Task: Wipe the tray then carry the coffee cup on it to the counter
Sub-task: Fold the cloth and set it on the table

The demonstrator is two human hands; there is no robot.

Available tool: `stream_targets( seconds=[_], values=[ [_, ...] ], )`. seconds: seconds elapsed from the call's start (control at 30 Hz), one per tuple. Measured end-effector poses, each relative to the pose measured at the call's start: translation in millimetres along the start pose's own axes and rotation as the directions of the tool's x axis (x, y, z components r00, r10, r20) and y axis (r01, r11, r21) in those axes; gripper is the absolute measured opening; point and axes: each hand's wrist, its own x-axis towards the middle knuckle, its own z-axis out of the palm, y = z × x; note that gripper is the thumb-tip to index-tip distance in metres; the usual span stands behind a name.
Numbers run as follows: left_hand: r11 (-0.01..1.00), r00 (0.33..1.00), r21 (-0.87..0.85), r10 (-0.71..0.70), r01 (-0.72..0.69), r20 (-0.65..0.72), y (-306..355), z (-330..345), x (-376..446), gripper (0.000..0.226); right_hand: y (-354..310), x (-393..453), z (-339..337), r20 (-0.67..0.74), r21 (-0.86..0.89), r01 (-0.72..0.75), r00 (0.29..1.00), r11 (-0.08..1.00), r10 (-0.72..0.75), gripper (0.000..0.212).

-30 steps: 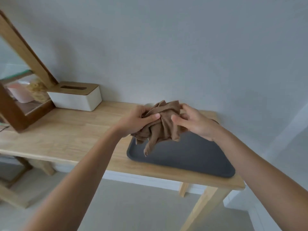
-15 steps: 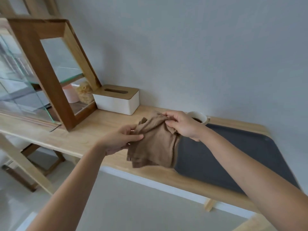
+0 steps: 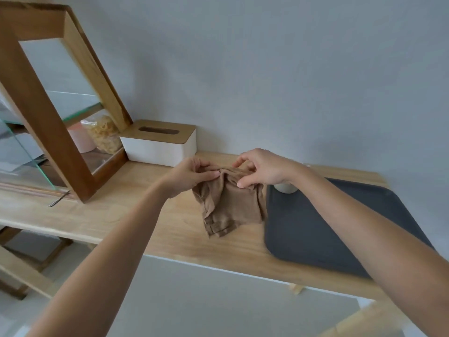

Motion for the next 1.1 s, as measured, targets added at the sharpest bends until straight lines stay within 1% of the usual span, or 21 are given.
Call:
stream_targets(
  seconds=[0.07, 0.1, 0.17, 0.23, 0.3, 0.37, 0.4, 0.43, 0.47, 0.5, 0.53, 0.57, 0.6, 0.63, 0.67, 0.73, 0.8, 0.87, 0.97, 1.03, 1.1],
  values=[
    [0.991, 0.998, 0.123, 0.049, -0.046, -0.027, 12.6, -7.6, 9.6, 0.016, -2.3, 3.5, -4.6, -0.126, -0.093, 0.022, 0.991, 0.995, -0.034, 0.023],
    [0.982, 0.995, 0.174, 0.082, -0.072, -0.051, 18.8, -11.7, 13.6, 0.016, -3.2, 4.2, -5.8, -0.204, -0.112, 0.041, 0.977, 0.993, -0.063, 0.017],
    [0.961, 0.987, 0.255, 0.134, -0.108, -0.088, 27.6, -19.2, 18.7, 0.018, -4.2, 2.3, -4.6, -0.317, -0.138, 0.072, 0.942, 0.988, -0.113, 0.016],
    [0.932, 0.985, 0.338, 0.161, -0.131, -0.064, 31.6, -22.9, 14.0, 0.02, -4.4, -4.9, 3.6, -0.348, -0.179, 0.099, 0.924, 0.979, -0.157, 0.024],
    [0.892, 0.99, 0.429, 0.138, -0.142, 0.039, 25.7, -19.4, 1.0, 0.019, -0.5, -15.8, 19.2, -0.28, -0.201, 0.122, 0.944, 0.972, -0.176, 0.028],
    [0.841, 0.981, 0.533, -0.016, -0.091, 0.193, 9.4, -11.1, -17.6, 0.016, 10.3, -27.2, 41.7, -0.076, -0.187, 0.143, 0.984, 0.972, -0.159, 0.018],
    [0.813, 0.951, 0.579, -0.133, -0.057, 0.28, -0.3, -6.0, -27.8, 0.017, 15.8, -33.3, 52.7, 0.051, -0.179, 0.151, 0.988, 0.972, -0.144, 0.018],
    [0.797, 0.9, 0.604, -0.253, -0.015, 0.356, -10.3, -1.8, -36.9, 0.022, 21.3, -38.3, 63.3, 0.159, -0.176, 0.155, 0.979, 0.972, -0.127, 0.021],
    [0.793, 0.852, 0.609, -0.34, 0.032, 0.398, -19.9, 1.2, -43.7, 0.028, 26.5, -41.3, 72.3, 0.222, -0.177, 0.15, 0.969, 0.973, -0.109, 0.028],
    [0.799, 0.842, 0.597, -0.369, 0.072, 0.393, -27.3, 3.7, -47.7, 0.033, 31.8, -41.8, 79.3, 0.227, -0.18, 0.137, 0.969, 0.974, -0.095, 0.038],
    [0.811, 0.882, 0.578, -0.335, 0.091, 0.331, -32.0, 5.8, -49.2, 0.036, 36.5, -40.1, 84.3, 0.19, -0.183, 0.116, 0.978, 0.976, -0.081, 0.046],
    [0.812, 0.938, 0.578, -0.26, 0.082, 0.231, -36.2, 7.6, -48.4, 0.039, 39.9, -37.7, 88.4, 0.141, -0.195, 0.092, 0.988, 0.977, -0.065, 0.052],
    [0.794, 0.974, 0.605, -0.179, 0.059, 0.141, -39.5, 10.6, -46.8, 0.046, 41.1, -35.7, 92.4, 0.112, -0.227, 0.078, 0.992, 0.971, -0.053, 0.059],
    [0.765, 0.985, 0.643, -0.138, 0.039, 0.104, -42.2, 15.0, -45.6, 0.057, 41.9, -33.8, 97.1, 0.109, -0.283, 0.076, 0.993, 0.956, -0.046, 0.065],
    [0.735, 0.983, 0.677, -0.144, 0.027, 0.117, -45.4, 20.1, -44.9, 0.069, 43.0, -32.2, 102.8, 0.126, -0.339, 0.078, 0.991, 0.938, -0.037, 0.071],
    [0.671, 0.951, 0.74, -0.253, 0.04, 0.179, -55.1, 29.2, -45.8, 0.086, 44.8, -32.2, 113.5, 0.163, -0.402, 0.07, 0.987, 0.913, -0.004, 0.079],
    [0.638, 0.932, 0.766, -0.317, 0.073, 0.176, -63.0, 31.9, -49.5, 0.09, 47.2, -33.9, 121.0, 0.153, -0.411, 0.054, 0.988, 0.91, 0.011, 0.08],
    [0.624, 0.933, 0.775, -0.332, 0.103, 0.142, -64.3, 30.5, -52.0, 0.088, 49.4, -37.2, 125.2, 0.133, -0.401, 0.048, 0.991, 0.915, 0.006, 0.08],
    [0.557, 0.93, 0.823, -0.349, 0.108, 0.114, -56.9, 32.5, -49.2, 0.087, 56.1, -48.0, 123.7, 0.08, -0.316, 0.054, 0.996, 0.947, -0.031, 0.077],
    [0.59, 0.958, 0.799, -0.277, 0.115, 0.067, -43.6, 35.9, -41.3, 0.086, 65.1, -60.2, 112.9, -0.044, -0.204, 0.042, 0.998, 0.978, -0.052, 0.069],
    [0.69, 0.991, 0.719, -0.132, 0.079, 0.017, -26.1, 47.2, -25.2, 0.079, 84.4, -79.6, 94.9, -0.238, -0.089, -0.014, 0.971, 0.996, -0.008, 0.055]
  ],
)
